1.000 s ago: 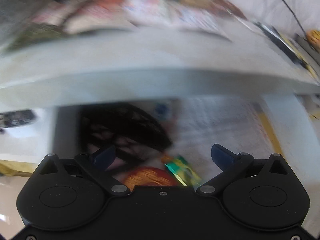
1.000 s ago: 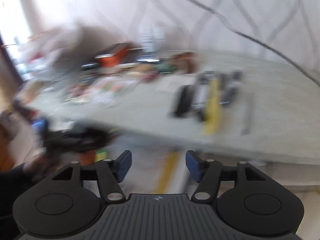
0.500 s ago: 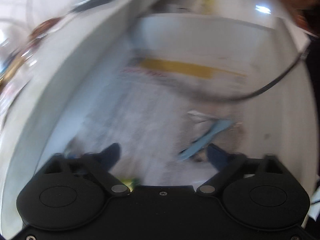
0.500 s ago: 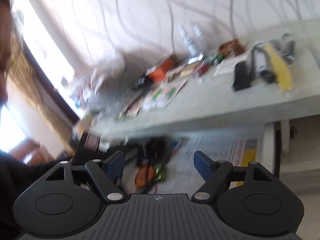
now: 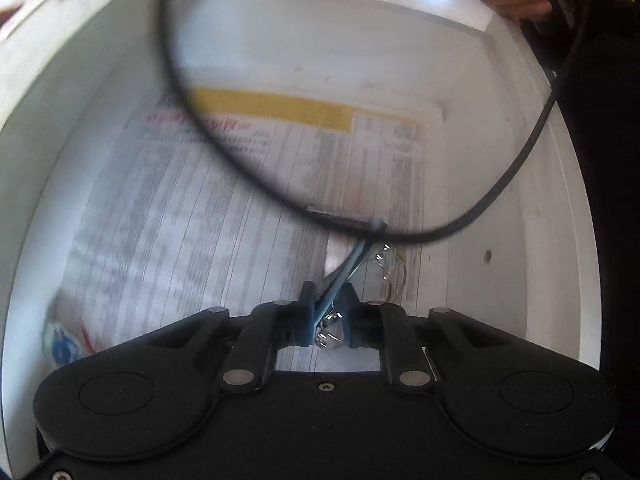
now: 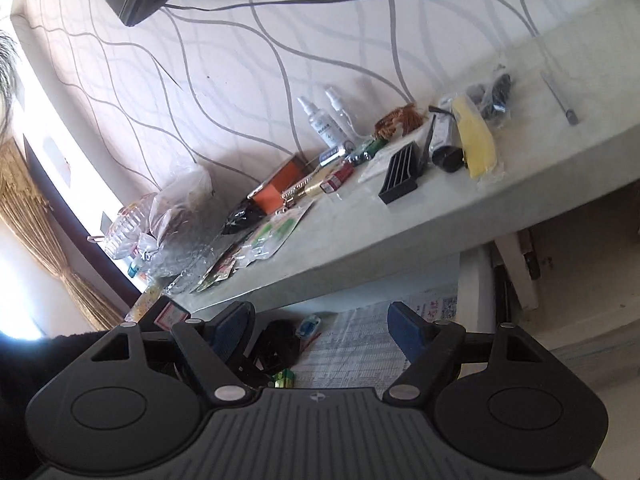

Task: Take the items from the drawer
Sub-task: 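Lower the left gripper into the drawer and grasp the metal key ring, then lift the key ring onto the countertop and open the left gripper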

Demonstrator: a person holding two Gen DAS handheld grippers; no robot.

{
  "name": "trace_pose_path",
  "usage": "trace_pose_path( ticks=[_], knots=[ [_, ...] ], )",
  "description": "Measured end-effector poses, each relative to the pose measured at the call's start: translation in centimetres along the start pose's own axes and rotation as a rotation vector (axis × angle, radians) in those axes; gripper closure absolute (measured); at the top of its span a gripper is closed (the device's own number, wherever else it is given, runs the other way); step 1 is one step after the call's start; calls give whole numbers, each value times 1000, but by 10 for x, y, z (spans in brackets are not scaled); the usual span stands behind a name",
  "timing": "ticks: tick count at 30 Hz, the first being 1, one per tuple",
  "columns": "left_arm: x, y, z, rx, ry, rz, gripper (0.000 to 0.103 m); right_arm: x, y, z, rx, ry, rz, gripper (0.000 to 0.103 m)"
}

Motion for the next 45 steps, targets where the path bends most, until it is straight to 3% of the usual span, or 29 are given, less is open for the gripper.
trace_pose_path(
  ticks=[7, 18, 22, 24, 30, 32, 34, 38, 41, 45],
  knots=[
    [-19, 37, 16, 142, 240, 29, 100, 10, 10, -2, 54, -64, -28, 22],
    [-36, 63, 35, 240, 500, -91, 100, 29, 28, -8, 106, -155, -54, 21],
    [-30, 90, 36, 304, 565, -124, 100, 32, 68, -20, 124, -85, 70, 21],
    [-27, 107, 30, 356, 586, -127, 100, 30, 105, -36, 177, -59, 158, 21],
    [-34, 173, -8, 503, 600, -186, 100, 15, 214, -81, 433, 39, 553, 21],
    [-52, 181, -23, 514, 644, -205, 100, 9, 226, -87, 508, 67, 714, 20],
    [-77, 176, -37, 483, 705, -221, 100, 5, 219, -82, 541, 125, 778, 18],
    [-121, 149, -53, 391, 818, -318, 100, 11, 158, -60, 383, 117, 543, 18],
    [-146, 130, -59, 365, 879, -306, 100, 3, 112, -44, 265, 159, 354, 18],
    [-158, 120, -70, 342, 932, -326, 95, -7, 92, -46, 223, 168, 156, 10]
  ],
)
Point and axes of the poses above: each gripper's, at about its wrist camera, not at the fingertips, and y roughly against the way its jaws point, x to its right, z to its underside, the point moved 2 cm from there along -y, roughly the way its jaws point, and after that the axes turned 9 degrees about -y, right-handed, at the moved point
